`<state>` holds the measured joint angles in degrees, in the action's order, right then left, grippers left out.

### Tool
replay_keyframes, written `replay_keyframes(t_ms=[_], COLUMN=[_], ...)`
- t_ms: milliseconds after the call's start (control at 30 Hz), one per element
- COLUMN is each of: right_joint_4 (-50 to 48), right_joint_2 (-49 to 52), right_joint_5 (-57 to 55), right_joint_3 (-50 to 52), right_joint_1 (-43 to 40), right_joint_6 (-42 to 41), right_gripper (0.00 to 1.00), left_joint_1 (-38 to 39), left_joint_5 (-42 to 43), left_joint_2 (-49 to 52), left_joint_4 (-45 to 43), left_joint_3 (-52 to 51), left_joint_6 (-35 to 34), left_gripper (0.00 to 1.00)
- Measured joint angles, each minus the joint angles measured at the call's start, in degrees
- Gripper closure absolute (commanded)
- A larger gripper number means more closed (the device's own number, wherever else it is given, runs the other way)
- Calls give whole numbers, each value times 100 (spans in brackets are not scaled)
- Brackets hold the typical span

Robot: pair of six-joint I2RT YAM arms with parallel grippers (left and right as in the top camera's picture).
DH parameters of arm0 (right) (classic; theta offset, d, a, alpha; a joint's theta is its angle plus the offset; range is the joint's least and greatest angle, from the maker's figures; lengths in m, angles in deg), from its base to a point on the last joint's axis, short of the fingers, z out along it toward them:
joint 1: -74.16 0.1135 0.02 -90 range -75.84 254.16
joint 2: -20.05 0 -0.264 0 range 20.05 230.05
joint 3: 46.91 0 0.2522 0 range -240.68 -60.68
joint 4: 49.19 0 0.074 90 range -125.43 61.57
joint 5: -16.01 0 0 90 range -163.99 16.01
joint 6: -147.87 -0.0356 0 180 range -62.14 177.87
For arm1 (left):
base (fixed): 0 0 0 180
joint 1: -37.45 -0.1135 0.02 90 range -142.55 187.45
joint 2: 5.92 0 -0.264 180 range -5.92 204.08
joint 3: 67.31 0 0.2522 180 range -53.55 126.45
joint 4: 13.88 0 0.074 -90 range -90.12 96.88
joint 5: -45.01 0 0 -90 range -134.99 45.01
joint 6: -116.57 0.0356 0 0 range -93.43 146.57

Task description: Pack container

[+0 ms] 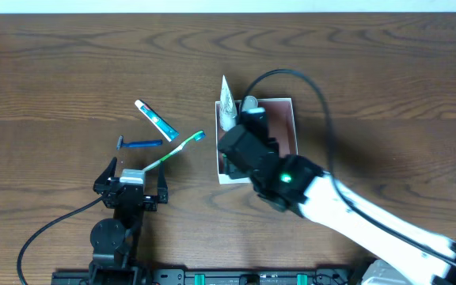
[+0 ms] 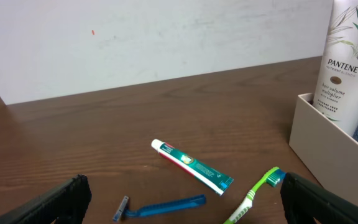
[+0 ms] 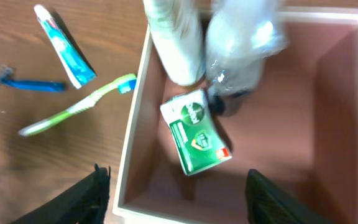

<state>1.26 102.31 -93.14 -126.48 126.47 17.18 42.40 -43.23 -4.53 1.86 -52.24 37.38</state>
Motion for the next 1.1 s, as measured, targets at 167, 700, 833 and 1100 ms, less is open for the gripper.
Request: replay_keyframes(t_ms=[167, 700, 833, 1100], right_joint_4=[979, 2190, 2194, 2245], right_joint_2=[-1043, -2024, -1928, -1488], right_joint_5=[-238, -402, -50, 787], right_joint_3=[-348, -479, -479, -479], right_joint_1=[-146, -4439, -5145, -6087], right_joint_6=[26, 334, 503, 916], right_gripper=[16, 1, 1, 1], left_joint_1=[0, 0, 0, 0], left_joint_5=[0, -251, -372, -437], left_joint_2=[0, 0, 0, 0], left_joint_4=[0, -24, -31, -37], left_joint_3=[0, 0, 0, 0], left_joint_6=[0, 140, 157, 170], left_gripper=[2, 2, 2, 2])
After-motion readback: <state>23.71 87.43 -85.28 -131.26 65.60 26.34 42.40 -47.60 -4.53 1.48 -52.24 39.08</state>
